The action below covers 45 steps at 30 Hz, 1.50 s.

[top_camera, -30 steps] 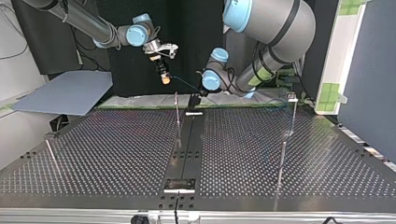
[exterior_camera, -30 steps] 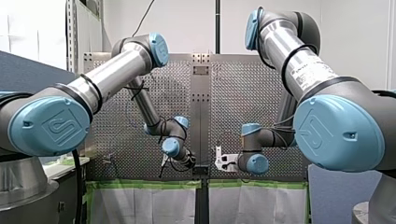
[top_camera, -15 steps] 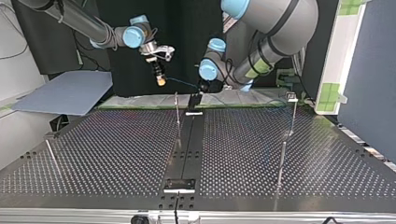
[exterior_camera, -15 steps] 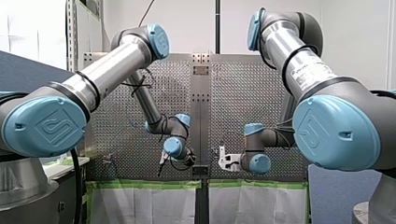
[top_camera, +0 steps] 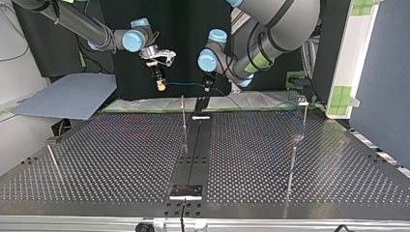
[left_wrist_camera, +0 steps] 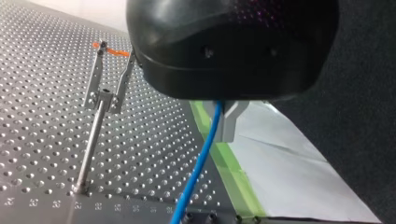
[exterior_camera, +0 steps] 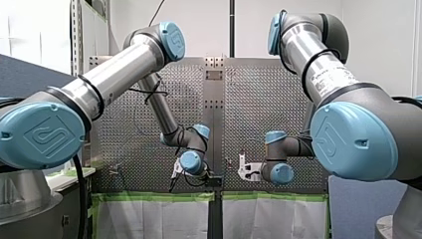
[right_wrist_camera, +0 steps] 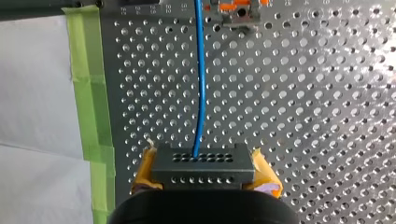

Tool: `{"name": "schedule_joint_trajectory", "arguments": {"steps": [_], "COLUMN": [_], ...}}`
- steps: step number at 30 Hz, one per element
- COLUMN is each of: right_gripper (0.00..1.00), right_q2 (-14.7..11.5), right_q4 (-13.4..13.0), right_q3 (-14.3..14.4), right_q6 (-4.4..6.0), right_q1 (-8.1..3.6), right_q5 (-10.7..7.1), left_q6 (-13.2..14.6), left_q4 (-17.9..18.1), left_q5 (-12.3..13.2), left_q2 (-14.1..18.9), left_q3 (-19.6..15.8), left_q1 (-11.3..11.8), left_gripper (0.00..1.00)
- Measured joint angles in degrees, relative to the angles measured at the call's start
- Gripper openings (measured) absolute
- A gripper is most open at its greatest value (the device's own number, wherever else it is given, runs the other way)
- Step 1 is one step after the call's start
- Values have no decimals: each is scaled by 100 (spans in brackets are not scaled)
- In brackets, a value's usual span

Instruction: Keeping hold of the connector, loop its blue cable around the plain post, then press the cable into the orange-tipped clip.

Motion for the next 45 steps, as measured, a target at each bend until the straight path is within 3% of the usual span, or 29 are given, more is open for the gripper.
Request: {"name": "schedule_joint_trajectory", "arguments": {"steps": [12,18,28,45], "right_gripper": [11,11,11,11], "right_q2": [-1,-1,1,1], "right_q4": [30,268,368,442], "right_q3": [-45,-192,-270,-437], "right_q6": [46,21,19,49], "right_q1": [-221,-313,-455,-805], "right_q5": [-90,-101,-173,-307], "left_q6": [-99,-29,4,5], "left_q4": [215,265,461,268], "left_q5": [-673,-963,-1023,-1014], "left_q2": [0,-1,-6,-10], "left_q3": [12,42,216,559], "left_q1": [-267,-337,-494,-620], "left_gripper": [0,0,0,0]}}
